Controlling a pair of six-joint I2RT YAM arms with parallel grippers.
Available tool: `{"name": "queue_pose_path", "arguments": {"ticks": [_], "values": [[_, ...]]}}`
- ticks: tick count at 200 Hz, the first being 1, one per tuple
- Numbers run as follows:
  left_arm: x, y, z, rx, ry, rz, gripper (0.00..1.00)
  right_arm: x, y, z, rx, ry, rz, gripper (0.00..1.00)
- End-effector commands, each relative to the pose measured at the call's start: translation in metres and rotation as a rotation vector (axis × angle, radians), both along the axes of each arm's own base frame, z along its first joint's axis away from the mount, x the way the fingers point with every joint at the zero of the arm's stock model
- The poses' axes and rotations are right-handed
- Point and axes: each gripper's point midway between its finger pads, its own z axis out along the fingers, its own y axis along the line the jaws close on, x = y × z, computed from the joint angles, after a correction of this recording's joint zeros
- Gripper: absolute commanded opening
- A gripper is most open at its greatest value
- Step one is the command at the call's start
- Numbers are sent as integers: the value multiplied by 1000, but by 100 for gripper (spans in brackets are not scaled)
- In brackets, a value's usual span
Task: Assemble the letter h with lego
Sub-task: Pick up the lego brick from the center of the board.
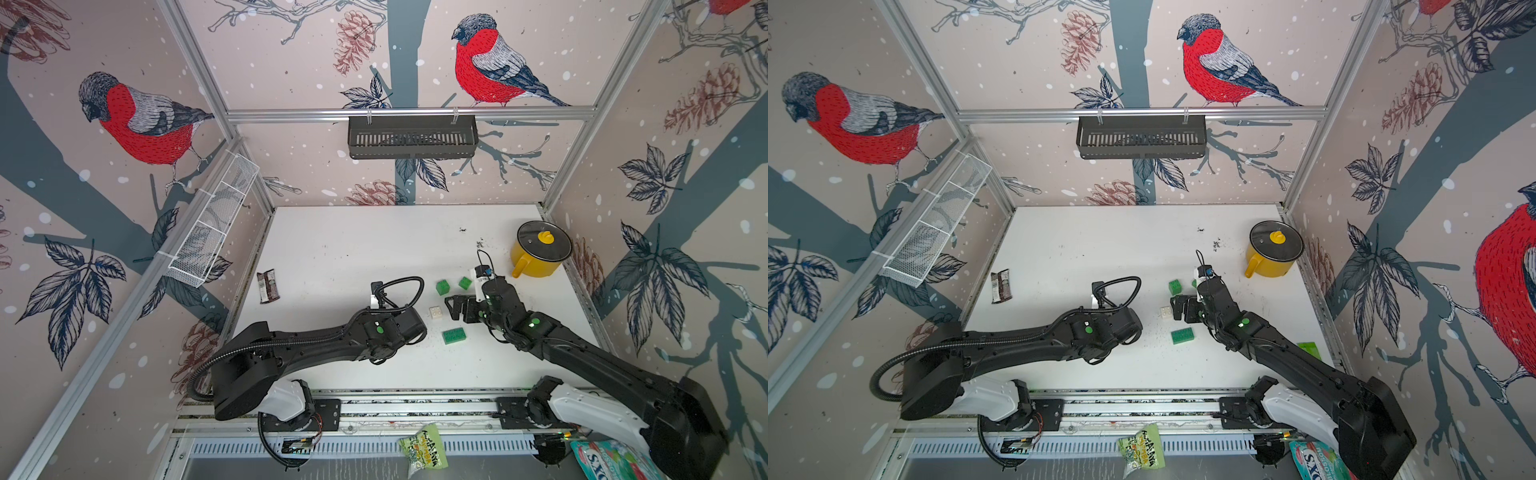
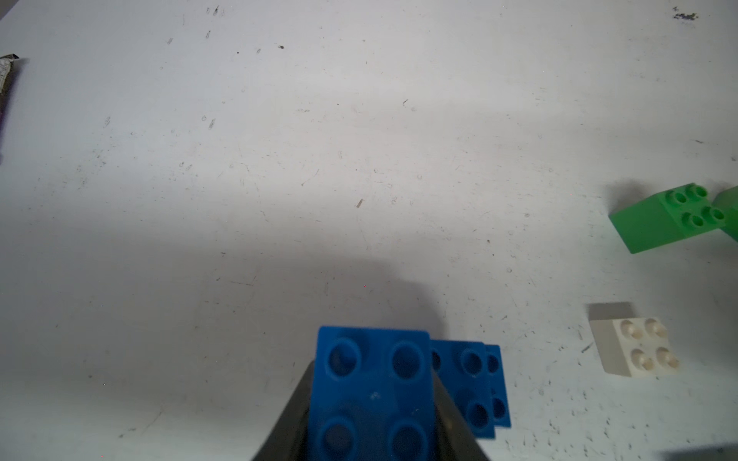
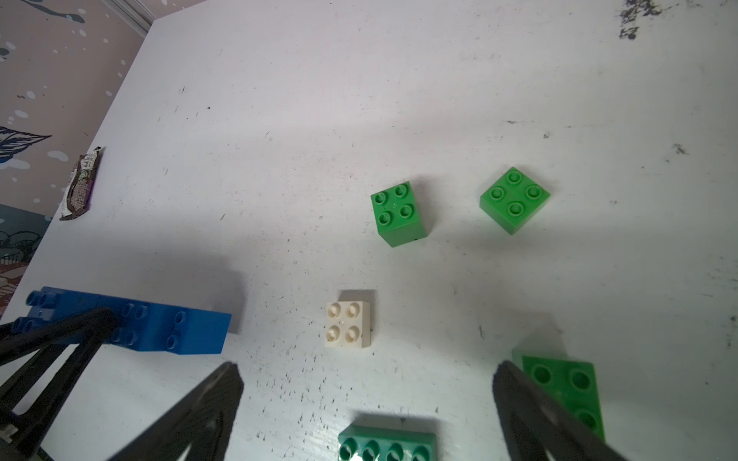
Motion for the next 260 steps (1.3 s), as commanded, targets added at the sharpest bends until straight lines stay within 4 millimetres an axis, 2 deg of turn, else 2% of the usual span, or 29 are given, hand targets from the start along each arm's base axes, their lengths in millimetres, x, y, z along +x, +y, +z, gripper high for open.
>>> {"name": "queue_pose_path", "arguments": {"ticks": [1, 57, 95, 169, 229, 257, 260], "values": [[-5, 5, 1, 57, 61, -37, 5, 2, 1, 3, -1, -16, 5, 100], [-15, 11, 2, 50, 202, -107, 1, 1, 1, 2, -1, -13, 7, 100], [-13, 20, 9, 84, 244, -126, 1, 1, 2, 2, 2, -10, 11, 99], [-14, 29, -9, 131, 353, -150, 0, 0, 3, 3, 2, -10, 14, 100], [-8, 33, -10, 70, 432, -161, 0, 0, 4, 3, 4, -7, 20, 99], [-14, 37, -19, 81, 506, -180, 0, -1, 5, 2, 5, -3, 25, 100], [-9, 32, -13, 68, 494, -183, 0, -1, 5, 2, 6, -4, 26, 99]]}}
